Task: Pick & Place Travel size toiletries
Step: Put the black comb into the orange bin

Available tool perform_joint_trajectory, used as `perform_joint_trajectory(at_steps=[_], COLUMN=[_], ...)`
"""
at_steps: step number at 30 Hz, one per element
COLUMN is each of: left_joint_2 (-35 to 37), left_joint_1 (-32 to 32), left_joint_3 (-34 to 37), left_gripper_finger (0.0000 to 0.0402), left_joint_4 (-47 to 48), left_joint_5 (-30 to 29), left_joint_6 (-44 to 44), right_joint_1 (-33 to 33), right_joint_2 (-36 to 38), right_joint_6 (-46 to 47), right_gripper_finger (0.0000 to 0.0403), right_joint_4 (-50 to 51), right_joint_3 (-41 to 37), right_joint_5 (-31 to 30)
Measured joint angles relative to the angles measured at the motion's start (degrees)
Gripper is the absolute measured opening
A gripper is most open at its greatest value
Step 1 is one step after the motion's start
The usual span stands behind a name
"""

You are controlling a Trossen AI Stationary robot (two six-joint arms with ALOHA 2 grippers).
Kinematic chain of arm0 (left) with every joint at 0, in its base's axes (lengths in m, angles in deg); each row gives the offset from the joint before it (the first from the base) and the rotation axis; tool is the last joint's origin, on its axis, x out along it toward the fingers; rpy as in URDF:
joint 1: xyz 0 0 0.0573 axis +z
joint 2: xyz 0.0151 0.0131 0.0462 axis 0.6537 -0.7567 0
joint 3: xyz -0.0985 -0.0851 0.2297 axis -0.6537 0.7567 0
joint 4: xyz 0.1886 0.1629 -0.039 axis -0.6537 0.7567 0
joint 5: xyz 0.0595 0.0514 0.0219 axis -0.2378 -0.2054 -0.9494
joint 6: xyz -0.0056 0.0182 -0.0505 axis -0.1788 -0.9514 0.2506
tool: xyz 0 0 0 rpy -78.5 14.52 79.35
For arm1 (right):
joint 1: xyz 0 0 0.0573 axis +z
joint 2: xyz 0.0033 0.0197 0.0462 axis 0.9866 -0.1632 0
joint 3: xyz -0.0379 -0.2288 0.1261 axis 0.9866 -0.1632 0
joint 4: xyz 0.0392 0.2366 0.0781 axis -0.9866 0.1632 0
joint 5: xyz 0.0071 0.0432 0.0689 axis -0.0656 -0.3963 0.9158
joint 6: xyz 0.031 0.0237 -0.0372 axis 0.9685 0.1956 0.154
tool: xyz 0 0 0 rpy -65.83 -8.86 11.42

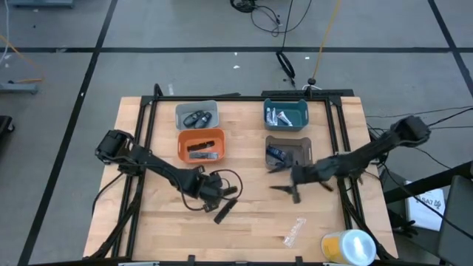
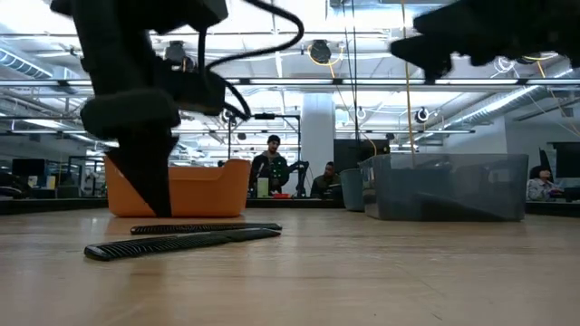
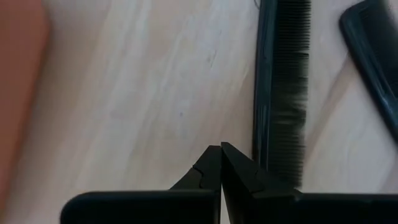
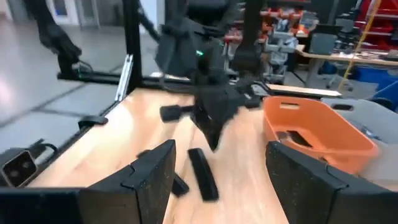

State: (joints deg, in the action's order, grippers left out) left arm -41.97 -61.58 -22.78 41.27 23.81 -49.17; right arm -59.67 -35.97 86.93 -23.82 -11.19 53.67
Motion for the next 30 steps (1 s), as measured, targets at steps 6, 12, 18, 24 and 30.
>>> perform_joint_trajectory(at_steps=[6,12,18,24,30], left_joint_2=[-0.3,-2.19,-3.64,-5.08,-8.43], left_joint_1=[1.39,1.62,2.41,4.87,7.84], left_joint_3=[5.87,7.39,7.54,7.41,7.36], left_gripper_finger=[0.0004,0.0006,0.0004,0.0003,0.0002], left_joint_4=[-14.62,-24.35,-32.06,-33.64,-39.04], left_joint_5=[3.5,3.38,3.94,3.35,6.42], left_joint_6=[0.28,-0.22,-3.59,-4.25,-4.15], right_joint_1=[0.12,-1.34,-3.06,-3.19,-2.05], right_joint_2=[-19.21,-33.47,-40.26,-41.15,-41.79], right_joint_6=[-3.18,-4.49,-3.33,-2.76,-2.77], right_gripper_finger=[0.0238,0.0238,0.0238,0.0238,0.0238], right_joint_4=[6.38,10.1,10.93,13.12,12.28], right_joint_3=[11.85,20.85,24.59,25.11,25.12], right_joint_5=[0.07,0.33,0.47,0.54,0.6])
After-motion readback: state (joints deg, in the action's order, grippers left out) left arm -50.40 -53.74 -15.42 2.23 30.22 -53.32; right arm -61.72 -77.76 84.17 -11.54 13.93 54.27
